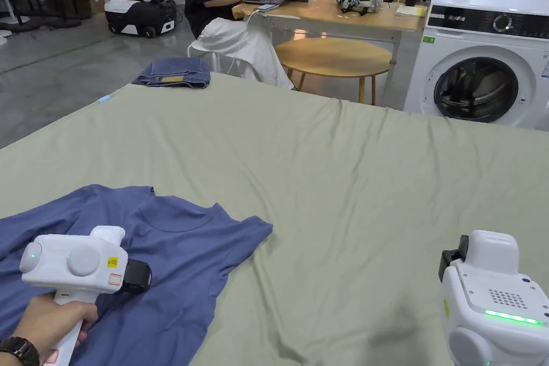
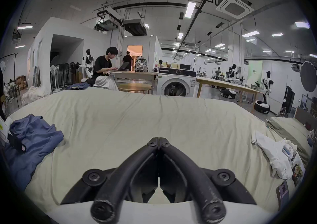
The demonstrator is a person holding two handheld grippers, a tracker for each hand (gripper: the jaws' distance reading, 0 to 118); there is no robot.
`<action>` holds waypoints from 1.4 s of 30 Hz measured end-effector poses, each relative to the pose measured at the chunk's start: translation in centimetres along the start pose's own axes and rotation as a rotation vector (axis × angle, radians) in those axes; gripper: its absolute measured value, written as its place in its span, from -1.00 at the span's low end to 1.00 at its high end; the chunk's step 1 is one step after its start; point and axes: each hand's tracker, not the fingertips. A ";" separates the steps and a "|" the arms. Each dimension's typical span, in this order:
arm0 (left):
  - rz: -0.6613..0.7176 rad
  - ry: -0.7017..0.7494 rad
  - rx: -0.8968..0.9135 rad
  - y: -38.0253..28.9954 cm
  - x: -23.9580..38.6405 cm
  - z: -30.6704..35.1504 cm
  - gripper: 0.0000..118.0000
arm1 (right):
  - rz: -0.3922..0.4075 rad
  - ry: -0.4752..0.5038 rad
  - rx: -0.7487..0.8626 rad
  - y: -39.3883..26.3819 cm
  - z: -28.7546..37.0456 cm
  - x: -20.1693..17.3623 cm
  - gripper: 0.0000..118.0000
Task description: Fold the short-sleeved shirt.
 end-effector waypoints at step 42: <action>-0.181 -0.638 0.693 16.1 23.8 26.5 -1.00 | -0.094 -0.085 0.087 2.7 4.6 6.3 -1.00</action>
